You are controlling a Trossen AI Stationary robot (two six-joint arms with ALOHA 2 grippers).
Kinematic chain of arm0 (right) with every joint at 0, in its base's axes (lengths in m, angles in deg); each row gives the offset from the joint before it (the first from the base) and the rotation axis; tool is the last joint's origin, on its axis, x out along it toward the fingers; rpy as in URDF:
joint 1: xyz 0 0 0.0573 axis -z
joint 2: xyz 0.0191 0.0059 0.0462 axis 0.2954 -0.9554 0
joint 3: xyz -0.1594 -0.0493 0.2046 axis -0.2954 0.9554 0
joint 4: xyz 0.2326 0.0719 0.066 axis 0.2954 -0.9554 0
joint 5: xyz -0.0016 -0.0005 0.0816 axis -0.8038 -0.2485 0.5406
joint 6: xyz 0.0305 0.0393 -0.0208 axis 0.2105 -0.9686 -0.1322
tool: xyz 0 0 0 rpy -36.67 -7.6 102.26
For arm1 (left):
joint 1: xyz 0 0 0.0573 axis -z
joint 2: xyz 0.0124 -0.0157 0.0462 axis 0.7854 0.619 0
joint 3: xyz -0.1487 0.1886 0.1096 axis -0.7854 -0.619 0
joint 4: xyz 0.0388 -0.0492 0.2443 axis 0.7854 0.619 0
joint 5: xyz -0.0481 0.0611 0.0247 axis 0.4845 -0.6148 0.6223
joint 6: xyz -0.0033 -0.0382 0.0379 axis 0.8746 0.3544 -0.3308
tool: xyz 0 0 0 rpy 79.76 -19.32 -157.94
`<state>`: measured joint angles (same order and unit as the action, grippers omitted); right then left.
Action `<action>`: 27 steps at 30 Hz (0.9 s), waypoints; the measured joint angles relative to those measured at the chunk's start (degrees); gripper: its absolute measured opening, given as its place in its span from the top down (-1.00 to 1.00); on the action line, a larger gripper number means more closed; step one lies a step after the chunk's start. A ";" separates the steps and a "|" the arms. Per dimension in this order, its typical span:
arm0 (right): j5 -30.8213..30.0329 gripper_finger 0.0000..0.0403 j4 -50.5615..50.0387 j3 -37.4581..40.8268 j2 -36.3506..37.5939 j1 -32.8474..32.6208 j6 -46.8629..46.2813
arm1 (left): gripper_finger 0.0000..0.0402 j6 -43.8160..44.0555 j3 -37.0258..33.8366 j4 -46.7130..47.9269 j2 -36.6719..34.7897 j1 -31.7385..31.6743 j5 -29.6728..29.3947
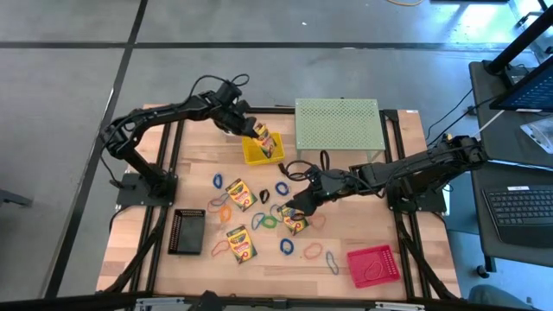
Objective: Pick & Place Office Desk Supplies
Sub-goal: Put the crayon box into the yellow bin
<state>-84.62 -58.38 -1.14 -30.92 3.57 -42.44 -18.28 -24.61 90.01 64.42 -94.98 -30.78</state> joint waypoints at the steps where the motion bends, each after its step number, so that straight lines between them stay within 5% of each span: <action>1: -0.21 -0.58 0.09 0.00 0.00 0.00 -0.06 | 0.99 -0.01 0.00 -0.02 0.01 0.24 -1.35; 27: -1.47 -0.58 2.98 0.00 -0.02 0.00 0.13 | 0.99 1.26 0.00 -2.95 0.09 11.97 -23.58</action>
<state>-86.09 -55.40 -1.14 -30.94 3.57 -42.31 -17.02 -24.61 87.06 64.51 -83.01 -54.36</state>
